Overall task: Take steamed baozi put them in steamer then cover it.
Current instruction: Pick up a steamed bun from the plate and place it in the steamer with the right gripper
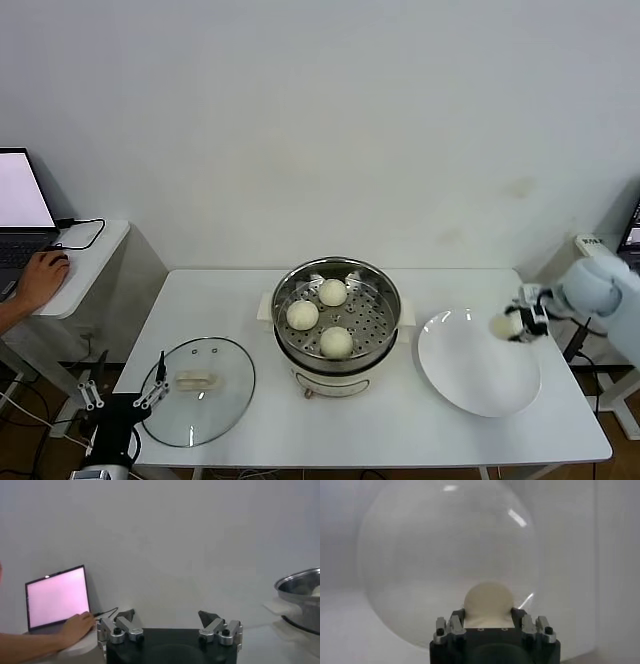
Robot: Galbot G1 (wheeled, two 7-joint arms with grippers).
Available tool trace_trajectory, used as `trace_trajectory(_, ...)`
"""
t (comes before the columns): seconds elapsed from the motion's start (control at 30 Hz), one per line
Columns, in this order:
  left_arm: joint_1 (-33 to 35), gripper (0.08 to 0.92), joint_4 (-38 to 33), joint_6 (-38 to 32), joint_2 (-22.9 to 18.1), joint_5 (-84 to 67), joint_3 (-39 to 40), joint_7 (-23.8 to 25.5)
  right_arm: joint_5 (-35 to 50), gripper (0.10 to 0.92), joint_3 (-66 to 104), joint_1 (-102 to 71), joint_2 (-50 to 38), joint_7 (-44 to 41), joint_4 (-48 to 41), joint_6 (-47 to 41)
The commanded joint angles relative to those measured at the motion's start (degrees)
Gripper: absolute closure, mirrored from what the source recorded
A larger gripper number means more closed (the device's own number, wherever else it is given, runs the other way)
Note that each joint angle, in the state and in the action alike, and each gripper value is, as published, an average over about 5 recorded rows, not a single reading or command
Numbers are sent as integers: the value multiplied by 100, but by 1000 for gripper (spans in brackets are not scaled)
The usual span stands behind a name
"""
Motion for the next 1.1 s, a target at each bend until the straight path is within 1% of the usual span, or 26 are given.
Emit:
trace_trajectory(0.03,-57,177,17,6,22,2,57,5,1678,433,-2299,3091,-2,152,1121,-737)
trace_trajectory(0.13,-72,177,24,3,27,1,75,6,2270,430,-2811,3675,307,367,1271,-1059)
trace_trajectory(0.27,-98,177,42,0,17,4,90,9,3055,424,-3233,4033,918,695,1382,-1528)
trace_trajectory(0.37,-111,177,44,-4,-4,5,91,9,3472,423,-3417,4038,1387,929,1396,-1836)
trace_trajectory(0.47,-110,177,40,-9,-28,7,92,9,3700,423,-3485,3890,1749,1218,1383,-2169)
trace_trajectory(0.63,-129,177,38,1,-66,21,87,18,3801,423,-3516,3551,2159,1593,1269,-2629)
trace_trajectory(1.1,-128,177,18,17,-124,48,21,41,3169,423,-3317,2482,2680,1857,367,-2687)
